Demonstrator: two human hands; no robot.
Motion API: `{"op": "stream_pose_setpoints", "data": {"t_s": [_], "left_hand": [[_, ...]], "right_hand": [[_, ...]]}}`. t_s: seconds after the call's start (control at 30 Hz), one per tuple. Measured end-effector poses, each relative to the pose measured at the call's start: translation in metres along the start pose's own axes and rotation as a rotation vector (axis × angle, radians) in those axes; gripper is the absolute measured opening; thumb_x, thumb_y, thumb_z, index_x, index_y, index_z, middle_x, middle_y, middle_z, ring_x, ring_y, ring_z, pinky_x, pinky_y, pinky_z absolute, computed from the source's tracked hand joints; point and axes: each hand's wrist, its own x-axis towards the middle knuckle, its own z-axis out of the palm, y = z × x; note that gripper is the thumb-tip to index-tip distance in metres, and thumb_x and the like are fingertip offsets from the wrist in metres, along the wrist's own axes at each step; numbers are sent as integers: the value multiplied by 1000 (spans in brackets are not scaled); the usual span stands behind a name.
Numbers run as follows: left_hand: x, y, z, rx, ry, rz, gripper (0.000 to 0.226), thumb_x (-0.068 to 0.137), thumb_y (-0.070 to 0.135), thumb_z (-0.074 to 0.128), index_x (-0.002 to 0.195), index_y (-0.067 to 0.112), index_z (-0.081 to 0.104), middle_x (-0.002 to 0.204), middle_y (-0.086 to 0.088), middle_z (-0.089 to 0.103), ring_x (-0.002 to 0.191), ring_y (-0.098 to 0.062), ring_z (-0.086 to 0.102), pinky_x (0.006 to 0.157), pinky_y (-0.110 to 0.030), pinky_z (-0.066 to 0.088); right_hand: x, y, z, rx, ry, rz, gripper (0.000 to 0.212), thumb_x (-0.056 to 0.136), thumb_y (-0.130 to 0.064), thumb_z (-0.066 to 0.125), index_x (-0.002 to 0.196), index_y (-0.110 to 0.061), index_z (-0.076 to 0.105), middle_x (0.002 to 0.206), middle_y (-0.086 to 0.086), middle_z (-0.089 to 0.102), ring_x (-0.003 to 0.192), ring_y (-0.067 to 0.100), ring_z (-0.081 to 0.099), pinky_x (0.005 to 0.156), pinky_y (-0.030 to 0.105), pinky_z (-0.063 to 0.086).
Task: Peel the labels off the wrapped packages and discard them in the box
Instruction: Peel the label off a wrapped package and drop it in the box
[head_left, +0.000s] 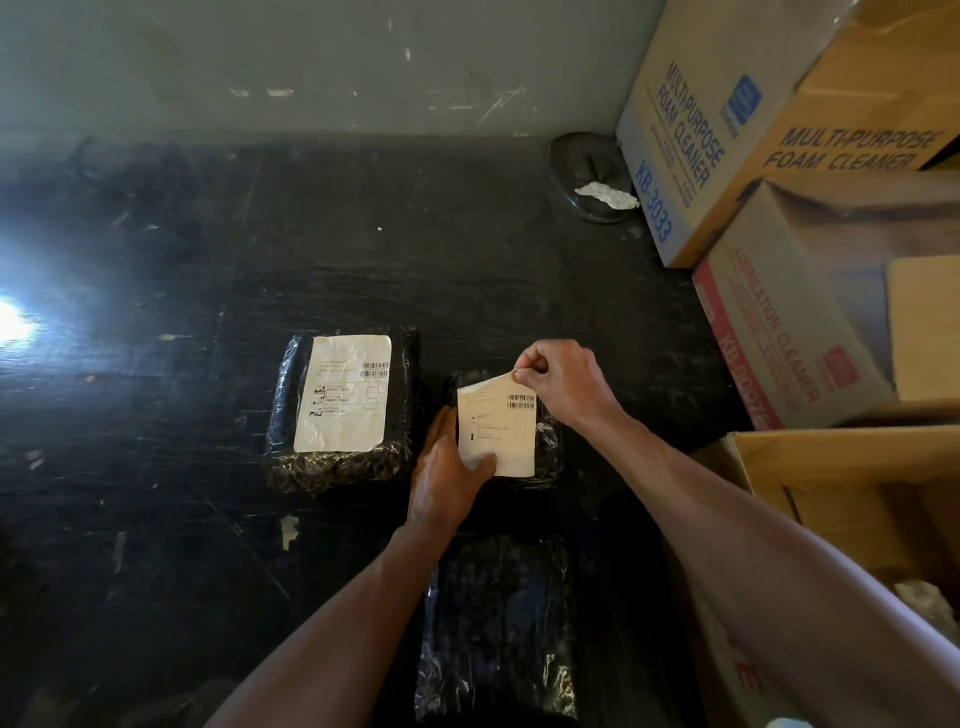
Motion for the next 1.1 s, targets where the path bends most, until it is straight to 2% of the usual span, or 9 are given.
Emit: {"op": "stream_pose_setpoints", "data": {"t_s": [0.13, 0.23, 0.4, 0.5, 0.6, 0.8, 0.97, 1.03, 1.1], "left_hand": [[0, -1, -2, 6, -9, 11, 79, 83, 24, 74, 150, 20, 33, 152, 3, 39, 134, -18, 44, 99, -25, 38], [0, -7, -5, 22, -26, 72, 79, 82, 29, 75, 150, 27, 34, 154, 6, 38, 138, -15, 41, 109, -37, 42], [1, -11, -4, -6, -25, 114, 75, 83, 24, 75, 149, 25, 38, 150, 7, 41, 136, -10, 40, 102, -23, 38], [2, -13, -4, -7, -44, 121, 74, 84, 23, 74, 148, 25, 37, 151, 7, 39, 135, -10, 39, 98, -20, 35], [2, -14, -4, -17, -53, 117, 75, 84, 23, 73, 149, 26, 35, 150, 7, 39, 133, -12, 42, 97, -23, 40], [3, -18, -7, 14, -84, 160, 79, 83, 27, 75, 149, 28, 33, 152, 8, 37, 134, -12, 43, 102, -30, 44], [3, -19, -9, 32, -117, 163, 82, 77, 34, 76, 145, 40, 31, 155, 9, 34, 138, -12, 40, 106, -46, 45], [3, -20, -9, 51, -133, 163, 85, 76, 36, 76, 147, 39, 30, 157, 11, 30, 140, -13, 38, 108, -46, 43], [3, -19, -8, 88, -142, 163, 89, 76, 35, 78, 151, 30, 30, 161, 10, 23, 141, -14, 36, 111, -40, 38]], "right_hand": [[-6, -2, 0, 12, 15, 8, 6, 92, -19, 70, 89, -21, 65, 93, -4, 71, 90, 8, 68, 73, 26, 59], [-10, -3, -1, 21, 22, 14, 6, 92, -18, 70, 90, -20, 65, 93, -3, 72, 89, 8, 69, 72, 26, 60], [-14, -4, -4, 12, 20, 22, 5, 91, -17, 70, 92, -19, 65, 96, -2, 72, 89, 8, 69, 71, 24, 59], [-14, -6, -7, 13, 20, 22, 6, 91, -16, 71, 90, -19, 66, 95, -2, 72, 88, 8, 68, 75, 28, 59], [-15, -8, -10, 11, 16, 12, 6, 90, -15, 71, 89, -19, 67, 95, -1, 72, 88, 8, 68, 76, 27, 59], [-20, -13, -18, -17, -10, 5, 3, 90, -15, 71, 93, -15, 69, 97, -2, 72, 89, 7, 67, 68, 18, 52], [-29, -17, -29, -7, -19, 3, 8, 90, -14, 71, 87, -20, 67, 96, -1, 73, 91, 9, 69, 75, 27, 59], [-34, -19, -32, -8, -32, 6, 13, 90, -13, 71, 83, -22, 65, 95, -3, 72, 92, 9, 69, 77, 30, 60], [-38, -20, -38, -7, -19, 17, 16, 90, -14, 71, 82, -25, 64, 94, -6, 70, 93, 9, 69, 78, 29, 60]]}}
